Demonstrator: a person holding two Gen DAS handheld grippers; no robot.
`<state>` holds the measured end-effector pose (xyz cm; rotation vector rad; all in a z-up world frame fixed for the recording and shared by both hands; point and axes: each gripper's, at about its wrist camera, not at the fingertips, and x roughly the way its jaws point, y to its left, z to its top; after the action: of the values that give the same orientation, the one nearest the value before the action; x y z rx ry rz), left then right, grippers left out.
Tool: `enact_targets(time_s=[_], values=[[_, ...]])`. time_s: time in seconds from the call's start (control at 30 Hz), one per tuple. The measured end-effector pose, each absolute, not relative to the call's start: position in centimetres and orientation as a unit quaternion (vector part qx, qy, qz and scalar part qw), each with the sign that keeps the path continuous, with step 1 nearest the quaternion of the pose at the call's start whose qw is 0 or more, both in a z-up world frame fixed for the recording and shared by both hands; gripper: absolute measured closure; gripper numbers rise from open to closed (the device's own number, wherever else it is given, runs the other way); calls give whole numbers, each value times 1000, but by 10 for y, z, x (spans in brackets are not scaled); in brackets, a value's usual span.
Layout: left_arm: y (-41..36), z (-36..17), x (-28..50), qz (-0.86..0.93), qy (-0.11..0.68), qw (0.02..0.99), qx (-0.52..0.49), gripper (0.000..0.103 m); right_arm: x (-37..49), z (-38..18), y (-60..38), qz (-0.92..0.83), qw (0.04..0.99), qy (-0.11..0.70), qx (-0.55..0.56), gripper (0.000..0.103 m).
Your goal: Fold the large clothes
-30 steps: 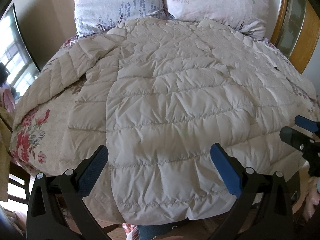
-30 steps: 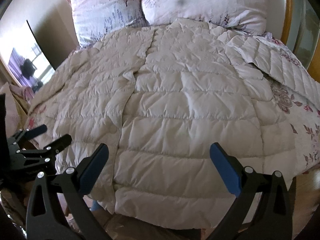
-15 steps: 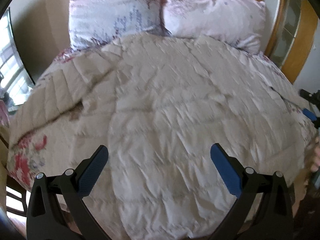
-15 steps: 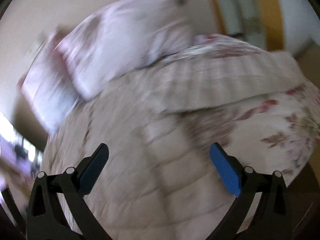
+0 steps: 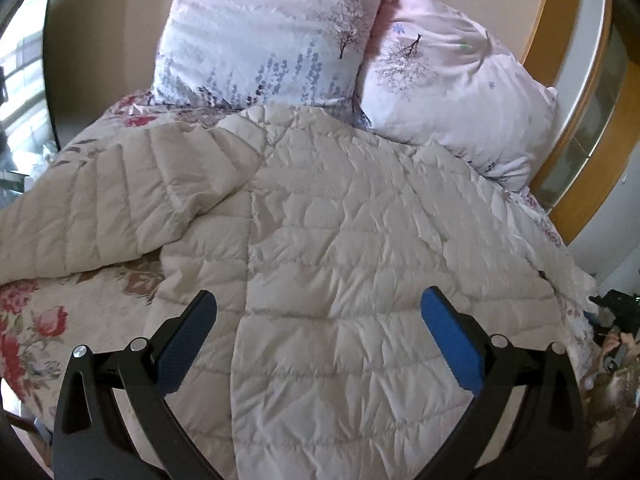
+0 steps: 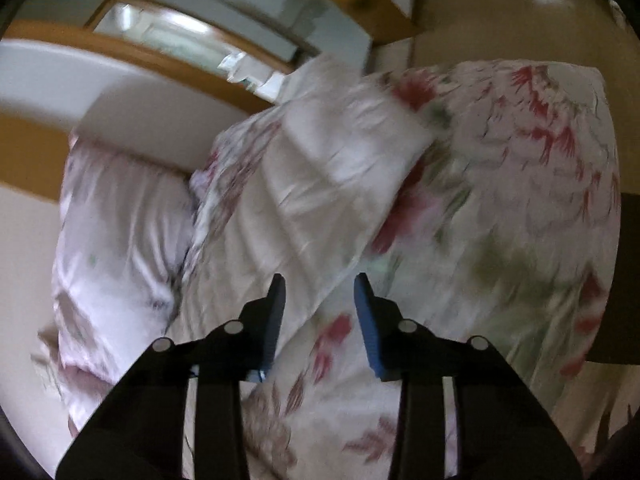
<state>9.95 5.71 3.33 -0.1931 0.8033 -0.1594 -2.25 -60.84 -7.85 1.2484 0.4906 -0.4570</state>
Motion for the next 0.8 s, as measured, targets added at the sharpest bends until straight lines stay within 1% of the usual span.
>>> enact_targets(time_s=[0.17,0.2,0.27,0.33,0.43,0.63,0.73,0.8], values=[[56,33,111,-78,384,916,-88,1,-23,-86,-635,-250,743,203,586,69],[57,33,112,-78,381,917,-90,1,-24,-86,-639,-259,743,201,584,71],[59,33,116,-77,373,920,-95,1,-26,-84,-647,-277,744,203,573,78],[61,32,120,-79,365,922,-103,1,-21,-79,-653,-295,748,209,557,89],[63,31,128,-96,361,920,-116,1,-7,-72,-654,-311,762,221,523,96],[64,30,138,-128,359,915,-132,1,30,-22,-617,-333,827,224,394,98],[65,31,143,-135,363,911,-141,1,56,13,-577,-296,872,216,326,98],[67,31,146,-146,366,906,-156,1,76,34,-540,-240,902,211,290,98]])
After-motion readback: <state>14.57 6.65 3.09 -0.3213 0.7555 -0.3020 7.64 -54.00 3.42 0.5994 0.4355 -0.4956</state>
